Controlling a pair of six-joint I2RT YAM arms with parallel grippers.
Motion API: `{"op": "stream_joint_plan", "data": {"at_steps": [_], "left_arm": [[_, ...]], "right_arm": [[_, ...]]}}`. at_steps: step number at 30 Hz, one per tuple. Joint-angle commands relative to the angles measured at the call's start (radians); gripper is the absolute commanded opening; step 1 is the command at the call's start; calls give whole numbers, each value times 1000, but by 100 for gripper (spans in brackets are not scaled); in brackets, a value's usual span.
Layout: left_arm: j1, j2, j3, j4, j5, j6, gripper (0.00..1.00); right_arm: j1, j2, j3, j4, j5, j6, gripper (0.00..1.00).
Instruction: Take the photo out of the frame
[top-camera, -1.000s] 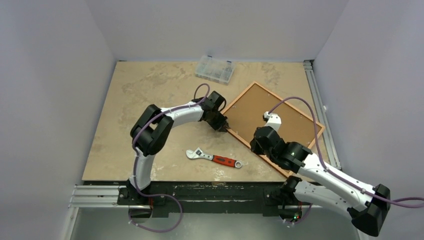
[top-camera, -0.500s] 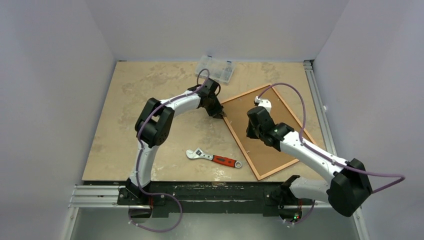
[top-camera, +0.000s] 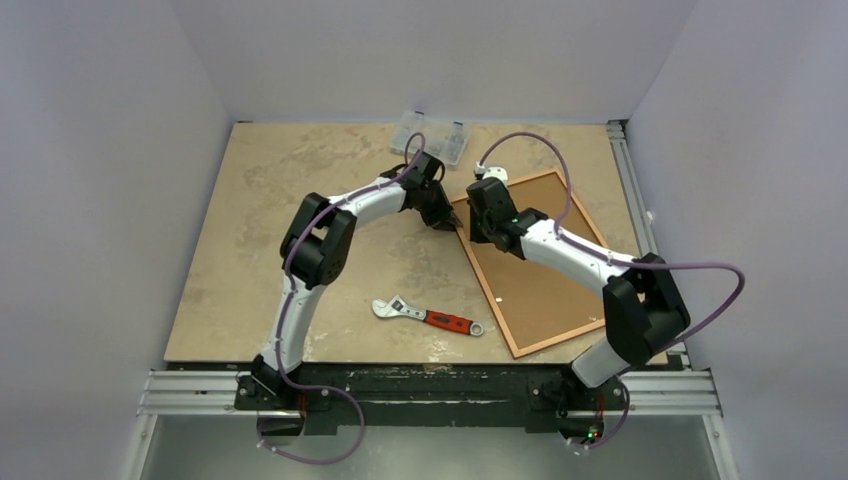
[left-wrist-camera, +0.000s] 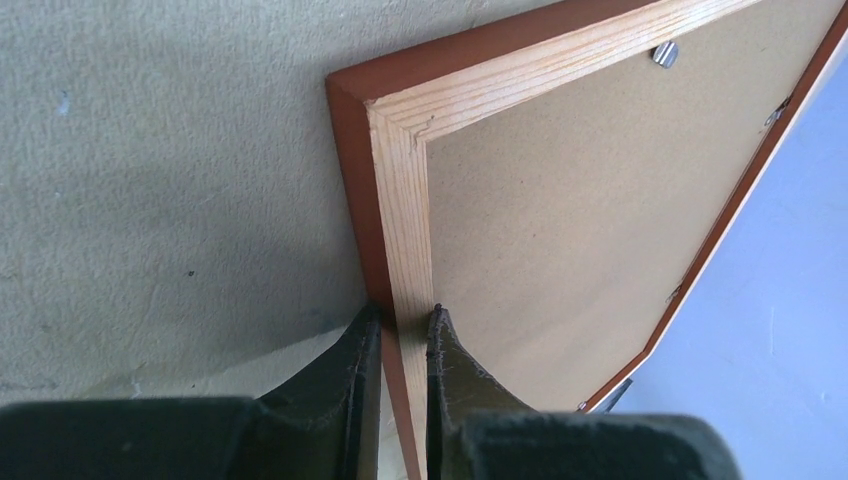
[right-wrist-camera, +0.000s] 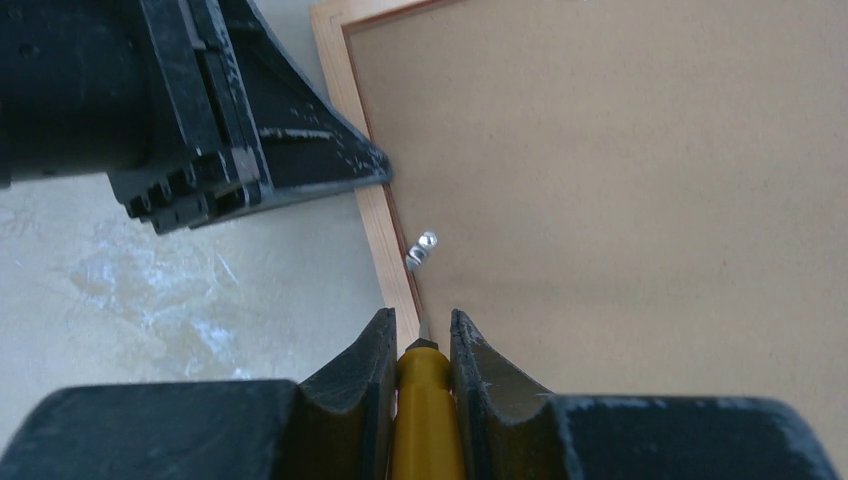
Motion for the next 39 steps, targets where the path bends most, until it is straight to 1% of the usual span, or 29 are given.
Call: {"op": "stream_joint_plan", "data": {"at_steps": [1,13,24,30,39], "left_arm": [[12,24,22,76,64,27,0],[18,35,17,69,66,10,0],[17,32,1,96,59,44,0],[13,30,2,86,34,16,0],[12,40,26,56,36,11,0]], "right_arm": [[-8,44,82,78,39,-72,0],[-30,143,146,130,1,-151,0],[-48,195,168,135,-101,-236,0],[-49,208,197,74,-149,-220,0],[-50,228,200,-18,-116,-191,0]]}}
